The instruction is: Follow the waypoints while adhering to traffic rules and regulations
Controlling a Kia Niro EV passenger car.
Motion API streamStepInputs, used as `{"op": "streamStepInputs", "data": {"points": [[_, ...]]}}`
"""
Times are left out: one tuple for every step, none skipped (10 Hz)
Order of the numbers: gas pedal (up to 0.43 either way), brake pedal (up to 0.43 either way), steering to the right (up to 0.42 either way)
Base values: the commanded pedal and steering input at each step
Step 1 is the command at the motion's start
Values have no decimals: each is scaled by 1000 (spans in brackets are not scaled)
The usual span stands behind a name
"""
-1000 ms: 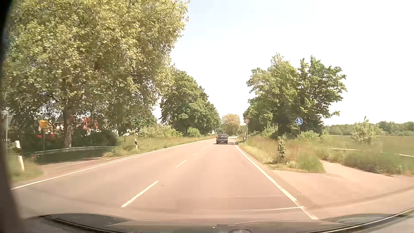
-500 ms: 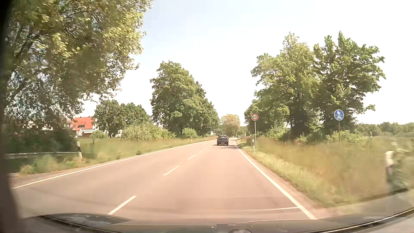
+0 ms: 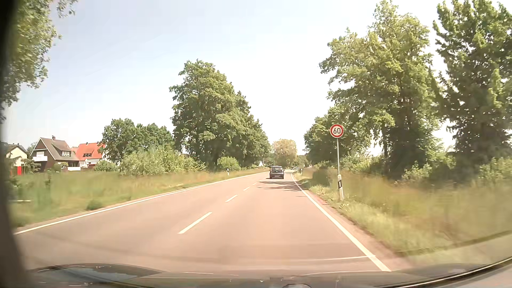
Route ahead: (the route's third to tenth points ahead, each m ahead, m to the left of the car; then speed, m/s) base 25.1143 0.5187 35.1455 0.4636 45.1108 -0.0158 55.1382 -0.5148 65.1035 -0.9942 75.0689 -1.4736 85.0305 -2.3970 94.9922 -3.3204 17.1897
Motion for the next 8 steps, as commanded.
{"op": "streamStepInputs", "data": {"points": [[189,0,1],[189,0,1],[189,0,1],[197,0,1],[197,0,1],[197,0,1],[197,0,1],[197,0,1]]}}
